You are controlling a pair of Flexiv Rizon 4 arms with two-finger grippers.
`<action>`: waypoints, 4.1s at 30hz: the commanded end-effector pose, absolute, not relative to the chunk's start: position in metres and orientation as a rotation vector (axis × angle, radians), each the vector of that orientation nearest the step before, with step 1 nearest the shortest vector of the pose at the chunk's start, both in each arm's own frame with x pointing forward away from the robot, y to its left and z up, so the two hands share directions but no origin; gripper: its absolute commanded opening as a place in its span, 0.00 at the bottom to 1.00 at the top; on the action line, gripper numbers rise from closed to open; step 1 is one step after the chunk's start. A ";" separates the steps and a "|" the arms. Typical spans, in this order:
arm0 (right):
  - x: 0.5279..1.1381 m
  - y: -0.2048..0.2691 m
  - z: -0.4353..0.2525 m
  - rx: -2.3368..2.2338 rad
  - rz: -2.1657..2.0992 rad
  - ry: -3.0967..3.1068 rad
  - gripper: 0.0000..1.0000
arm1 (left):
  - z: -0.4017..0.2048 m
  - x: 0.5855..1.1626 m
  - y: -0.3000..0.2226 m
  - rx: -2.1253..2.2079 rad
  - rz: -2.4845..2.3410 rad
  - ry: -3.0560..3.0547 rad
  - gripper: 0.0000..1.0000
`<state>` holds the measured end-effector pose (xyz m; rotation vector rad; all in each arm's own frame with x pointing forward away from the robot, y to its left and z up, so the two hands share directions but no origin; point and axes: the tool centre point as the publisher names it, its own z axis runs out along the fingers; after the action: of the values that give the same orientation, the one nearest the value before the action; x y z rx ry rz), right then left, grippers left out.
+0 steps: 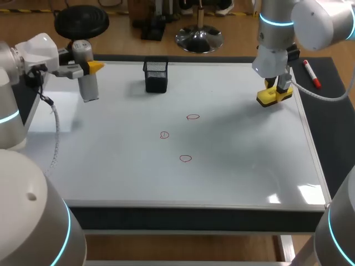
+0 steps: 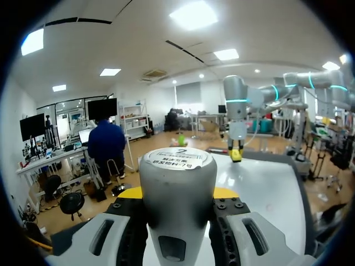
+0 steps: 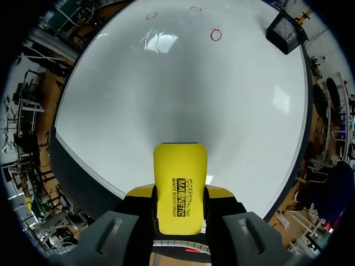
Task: Pick up the inspection probe, press it on each red-marked spot on the whiteboard one by one, put down the probe, pick up the eraser, and wipe off all the red marks.
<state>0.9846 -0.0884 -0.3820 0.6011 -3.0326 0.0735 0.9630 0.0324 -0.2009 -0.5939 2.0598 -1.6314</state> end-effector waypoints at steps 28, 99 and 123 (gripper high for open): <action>0.984 -0.089 -0.380 0.604 0.078 -3.032 0.00 | -0.219 0.874 -0.088 -0.485 -1.797 2.047 0.00; 0.984 -0.089 -0.380 0.604 0.078 -3.032 0.00 | -0.291 0.889 -0.173 -0.222 -2.023 2.282 0.00; 0.984 -0.089 -0.380 0.604 0.078 -3.032 0.00 | -0.287 0.883 -0.169 -0.183 -2.008 2.277 0.00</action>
<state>0.9846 -0.0884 -0.3820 0.6011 -3.0326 0.0734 0.8848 -0.1725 -0.2883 -0.1795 2.2864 -2.0104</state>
